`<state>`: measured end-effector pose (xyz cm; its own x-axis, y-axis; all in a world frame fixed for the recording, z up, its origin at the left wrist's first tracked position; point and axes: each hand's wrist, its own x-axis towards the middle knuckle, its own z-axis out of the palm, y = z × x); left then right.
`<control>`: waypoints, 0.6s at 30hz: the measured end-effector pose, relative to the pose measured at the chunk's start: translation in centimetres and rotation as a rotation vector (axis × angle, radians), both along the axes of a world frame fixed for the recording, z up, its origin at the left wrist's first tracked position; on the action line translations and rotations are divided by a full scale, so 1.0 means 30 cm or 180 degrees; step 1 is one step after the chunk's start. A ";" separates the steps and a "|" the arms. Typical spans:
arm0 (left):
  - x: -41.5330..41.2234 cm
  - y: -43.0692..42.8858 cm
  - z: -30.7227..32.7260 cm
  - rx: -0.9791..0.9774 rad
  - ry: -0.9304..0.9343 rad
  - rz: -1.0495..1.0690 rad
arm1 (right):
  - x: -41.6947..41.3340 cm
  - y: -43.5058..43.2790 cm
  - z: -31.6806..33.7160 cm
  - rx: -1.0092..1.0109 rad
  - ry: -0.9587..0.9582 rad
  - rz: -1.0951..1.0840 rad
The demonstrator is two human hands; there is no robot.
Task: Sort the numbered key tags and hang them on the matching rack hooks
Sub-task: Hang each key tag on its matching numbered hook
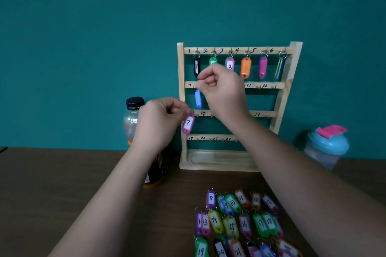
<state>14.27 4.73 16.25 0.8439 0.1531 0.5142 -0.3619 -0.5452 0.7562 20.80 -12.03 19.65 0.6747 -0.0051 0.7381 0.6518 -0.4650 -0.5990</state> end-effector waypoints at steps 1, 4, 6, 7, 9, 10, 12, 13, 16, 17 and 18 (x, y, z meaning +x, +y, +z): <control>0.005 -0.004 0.013 0.0055 -0.0040 0.0052 | 0.012 0.004 0.011 -0.0051 0.0006 -0.0042; 0.027 -0.013 0.058 0.0261 -0.0090 0.0195 | 0.038 0.011 0.029 -0.0212 -0.0014 -0.0211; 0.045 -0.014 0.083 0.0323 -0.0098 0.0259 | 0.044 0.016 0.036 -0.0351 -0.0014 -0.0318; 0.054 -0.015 0.093 0.0317 -0.0095 0.0286 | 0.045 0.017 0.040 -0.0406 -0.0003 -0.0360; 0.071 -0.016 0.111 0.0288 -0.0102 0.0329 | 0.046 0.017 0.046 -0.0442 0.0053 -0.0398; 0.079 -0.018 0.120 0.0283 -0.0107 0.0336 | 0.049 0.016 0.049 -0.0442 0.0093 -0.0407; 0.094 -0.020 0.136 0.0283 -0.0106 0.0327 | 0.052 0.013 0.053 -0.0450 0.0183 -0.0419; 0.102 -0.021 0.143 0.0266 -0.0104 0.0313 | 0.054 0.011 0.053 -0.0464 0.0231 -0.0418; 0.128 -0.027 0.158 0.0189 -0.0105 0.0254 | 0.053 0.007 0.053 -0.0534 0.0412 -0.0387; 0.135 -0.031 0.162 0.0188 -0.0102 0.0244 | 0.050 0.006 0.053 -0.0573 0.0450 -0.0380; 0.140 -0.035 0.166 0.0193 -0.0090 0.0241 | 0.046 0.004 0.054 -0.0609 0.0470 -0.0363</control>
